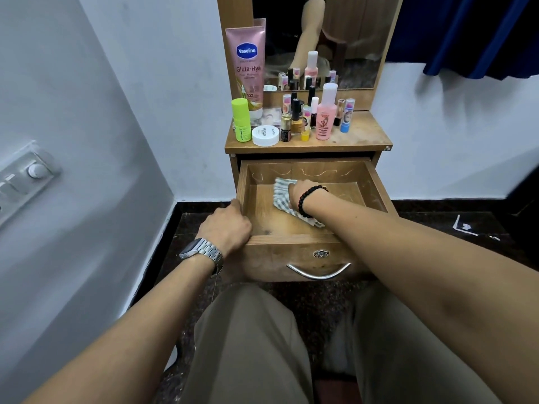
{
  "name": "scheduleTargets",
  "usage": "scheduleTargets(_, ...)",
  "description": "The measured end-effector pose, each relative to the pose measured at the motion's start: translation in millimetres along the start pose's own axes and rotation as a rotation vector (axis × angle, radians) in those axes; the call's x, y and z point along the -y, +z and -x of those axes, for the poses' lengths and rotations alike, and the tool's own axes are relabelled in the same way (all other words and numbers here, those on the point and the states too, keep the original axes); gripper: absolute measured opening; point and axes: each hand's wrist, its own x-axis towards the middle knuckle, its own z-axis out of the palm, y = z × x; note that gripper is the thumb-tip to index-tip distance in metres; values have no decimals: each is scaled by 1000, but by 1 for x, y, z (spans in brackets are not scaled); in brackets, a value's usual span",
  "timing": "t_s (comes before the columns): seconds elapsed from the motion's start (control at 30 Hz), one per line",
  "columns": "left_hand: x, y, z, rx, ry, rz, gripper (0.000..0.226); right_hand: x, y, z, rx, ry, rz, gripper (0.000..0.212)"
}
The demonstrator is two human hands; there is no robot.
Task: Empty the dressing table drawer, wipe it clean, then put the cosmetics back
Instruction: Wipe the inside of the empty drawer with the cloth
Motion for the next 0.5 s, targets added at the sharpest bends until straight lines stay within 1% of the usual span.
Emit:
scheduleTargets(0.07, -1, -1, 1, -3, -5, -1, 33, -8, 0, 8, 90, 6, 122, 38)
scheduleTargets(0.13, -1, -2, 2, -7, -12, -6, 33, -15, -3, 19, 190, -8, 220, 33)
scheduleTargets(0.2, -2, -2, 3, -10, -17, -6, 34, -20, -8, 30, 260, -4, 218, 23)
scheduleTargets(0.27, -2, -2, 3, -10, -21, -4, 34, -18, -13, 36, 299, -24, 167, 26)
scheduleTargets(0.3, -3, -2, 3, -10, -23, -5, 34, -15, -14, 37, 308, -44, 142, 24)
scheduleTargets(0.33, -3, -2, 3, -9, -22, -5, 34, -9, -12, 34, 316, -69, 115, 29)
scheduleTargets(0.4, -3, -2, 2, -6, -21, -4, 35, 2, -5, 22, 313, -99, 56, 45)
scheduleTargets(0.5, -3, -3, 1, 2, -21, -15, 35, 10, 1, 7, 190, -126, 4, 50)
